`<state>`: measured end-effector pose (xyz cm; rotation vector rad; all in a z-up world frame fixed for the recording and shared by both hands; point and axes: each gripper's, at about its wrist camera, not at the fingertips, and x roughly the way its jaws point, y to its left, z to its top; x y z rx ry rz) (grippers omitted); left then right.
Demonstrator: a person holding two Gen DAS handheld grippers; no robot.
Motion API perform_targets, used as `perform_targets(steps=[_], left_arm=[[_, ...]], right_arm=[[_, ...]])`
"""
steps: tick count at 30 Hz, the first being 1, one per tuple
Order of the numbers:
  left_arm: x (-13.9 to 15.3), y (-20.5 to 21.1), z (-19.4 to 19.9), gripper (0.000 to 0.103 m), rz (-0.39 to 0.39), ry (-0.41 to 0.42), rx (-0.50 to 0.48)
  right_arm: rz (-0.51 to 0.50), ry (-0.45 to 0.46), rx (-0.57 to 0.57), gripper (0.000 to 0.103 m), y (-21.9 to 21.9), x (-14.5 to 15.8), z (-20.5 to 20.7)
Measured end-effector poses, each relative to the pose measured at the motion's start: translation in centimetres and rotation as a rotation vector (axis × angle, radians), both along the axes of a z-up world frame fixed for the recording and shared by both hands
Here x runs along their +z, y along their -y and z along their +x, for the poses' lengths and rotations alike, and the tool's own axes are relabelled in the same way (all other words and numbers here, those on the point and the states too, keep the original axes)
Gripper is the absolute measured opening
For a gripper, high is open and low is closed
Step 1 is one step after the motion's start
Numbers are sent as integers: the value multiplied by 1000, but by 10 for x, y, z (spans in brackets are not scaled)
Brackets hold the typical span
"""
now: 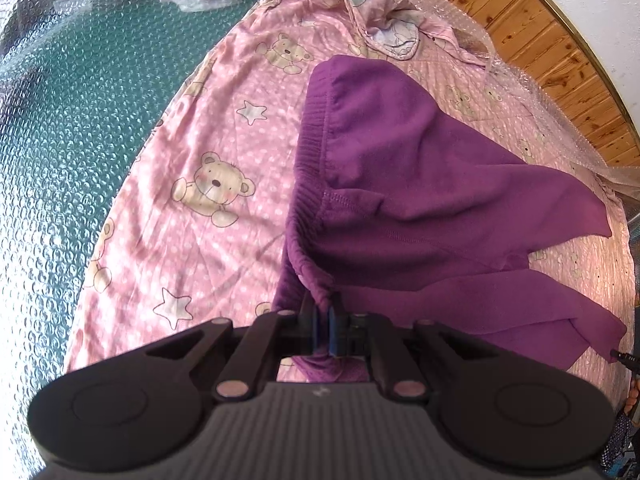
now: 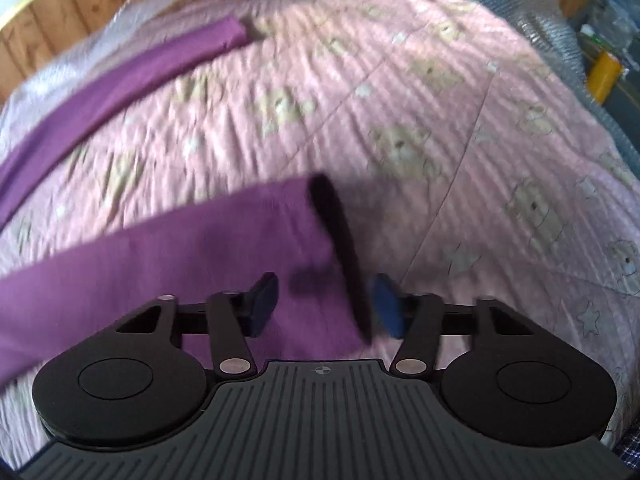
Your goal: Fold clothes
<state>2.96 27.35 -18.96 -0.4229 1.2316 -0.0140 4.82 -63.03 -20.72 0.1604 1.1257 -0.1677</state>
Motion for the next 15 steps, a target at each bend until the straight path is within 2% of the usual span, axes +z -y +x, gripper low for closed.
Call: perform_targets(steps=[2,3,6,8,9,11,15], left_arm=[[0,1,0,5,12,-4,6],[1,1,1,5,17,-4,9],[-1,4,7,5,42,-12,13],[-5,8,13,5,58,-32,4],[-6,10,14,5,62,-34,-3],[-8,15,17,5,68,-38,-16],[-7,18,16,6,60,-22,-9]], right_arm=[[9,8,11,0,0,9,2],[63,50,-22,0,6,23,8],[296,223,-191,0,34,63,37],[451,339,-309,0,49,76,65],[475,360,-344,7,51,78,77],[453,337,-323,29,47,74,91],[397,287,-210,36,32,65,98]])
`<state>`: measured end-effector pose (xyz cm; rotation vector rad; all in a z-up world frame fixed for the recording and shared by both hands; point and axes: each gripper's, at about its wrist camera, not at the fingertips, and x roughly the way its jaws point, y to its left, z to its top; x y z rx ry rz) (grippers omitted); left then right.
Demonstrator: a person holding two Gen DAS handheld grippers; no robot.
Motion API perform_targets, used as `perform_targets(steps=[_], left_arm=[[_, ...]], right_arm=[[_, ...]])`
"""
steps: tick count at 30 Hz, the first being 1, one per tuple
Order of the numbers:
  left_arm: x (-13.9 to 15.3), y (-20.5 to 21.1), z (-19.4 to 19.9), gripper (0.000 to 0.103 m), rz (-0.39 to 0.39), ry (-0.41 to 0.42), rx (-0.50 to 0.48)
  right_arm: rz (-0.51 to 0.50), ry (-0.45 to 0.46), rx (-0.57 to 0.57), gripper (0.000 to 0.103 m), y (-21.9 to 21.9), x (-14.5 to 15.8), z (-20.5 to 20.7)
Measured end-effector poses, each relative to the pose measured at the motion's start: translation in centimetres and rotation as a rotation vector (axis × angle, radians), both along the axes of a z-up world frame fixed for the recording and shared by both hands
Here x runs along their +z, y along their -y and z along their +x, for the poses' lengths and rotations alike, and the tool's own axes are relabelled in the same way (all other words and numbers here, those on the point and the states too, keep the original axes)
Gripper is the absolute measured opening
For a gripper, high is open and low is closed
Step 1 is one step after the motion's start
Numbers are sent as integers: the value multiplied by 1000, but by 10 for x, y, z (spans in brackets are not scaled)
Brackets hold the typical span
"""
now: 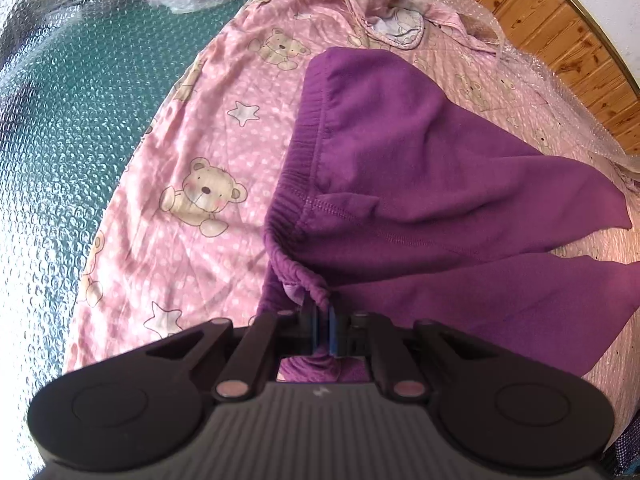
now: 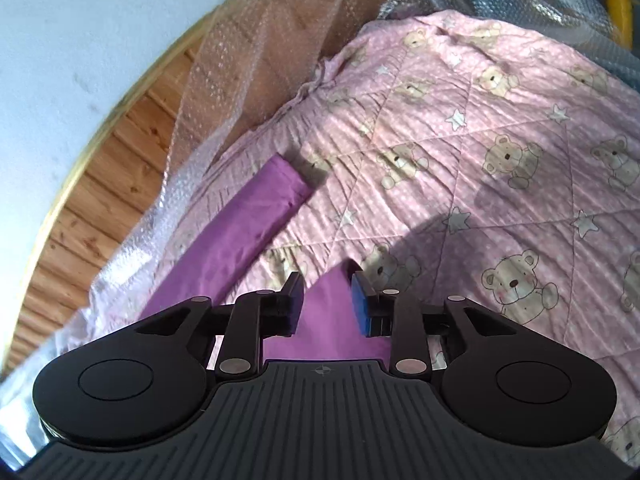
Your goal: Fold clothes
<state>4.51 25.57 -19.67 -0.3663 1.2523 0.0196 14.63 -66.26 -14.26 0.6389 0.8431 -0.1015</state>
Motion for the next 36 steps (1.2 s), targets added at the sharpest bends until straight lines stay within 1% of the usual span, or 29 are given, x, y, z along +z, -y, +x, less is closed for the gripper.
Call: perform_targets(steps=[2,4,5,6,7,9,11,13,14,15,16,17,19,21,23,25,28,30,32,33,34,35,36], left_arm=[[-1,-1,-3,6,-6,0,10],[-4,-2,-5,6,-7,-4,22],[-4,-2,-7,6,-8,-4,28],[-5,-2,-8,6,-8,-1,32],[-5,-2,-9,6,-8,3,36],[-6,-1,-12,6,-11,11,45],[-6,1,-14,7,-18,16,57],[-7,4,-18,11,-28,24,72],[-7,6,-18,12,-29,30,79],[-7,8,-19,12,-30,36,85],[-6,9,-19,9,-27,44,92],[-3,10,-18,5,-15,56,100],[9,11,-15,5,-1,96,113],[30,6,-14,5,-2,152,131],[51,0,-14,5,-9,194,140],[74,-4,-17,5,-19,191,112],[103,-11,-19,5,-28,180,63],[117,-15,-19,5,-32,167,27],[119,-18,-14,5,-38,151,1],[111,-17,-10,5,-34,126,-18],[97,-14,-5,5,-41,88,-43],[80,-10,0,6,-51,46,-69],[57,-4,5,6,-55,-6,-94]], right_arm=[[-36,-10,60,40,-5,-5,-1],[-121,-33,120,50,-10,-10,5],[-174,-44,153,58,-14,-12,11],[-228,-52,189,63,-19,-14,17],[-278,-58,229,66,-24,-16,24],[-362,-65,310,78,-35,-21,39],[-418,-76,370,78,-43,-30,55],[-441,-94,402,74,-48,-42,69],[-437,-107,411,66,-49,-48,76],[-419,-122,418,29,-49,-52,81],[-390,-138,422,1,-49,-55,85],[-372,-129,419,1,-49,-53,86],[-345,-45,397,1,-47,-33,79],[-304,40,366,1,-39,-2,68],[-284,105,333,1,-28,31,53],[-277,153,299,1,-14,62,35],[-272,187,244,1,10,102,0],[-263,190,214,1,27,120,-22],[-269,161,194,1,40,130,-42],[-280,131,186,1,44,130,-51],[-292,91,182,1,49,126,-57],[-313,40,184,1,51,116,-61],[-340,-12,186,1,53,104,-64]])
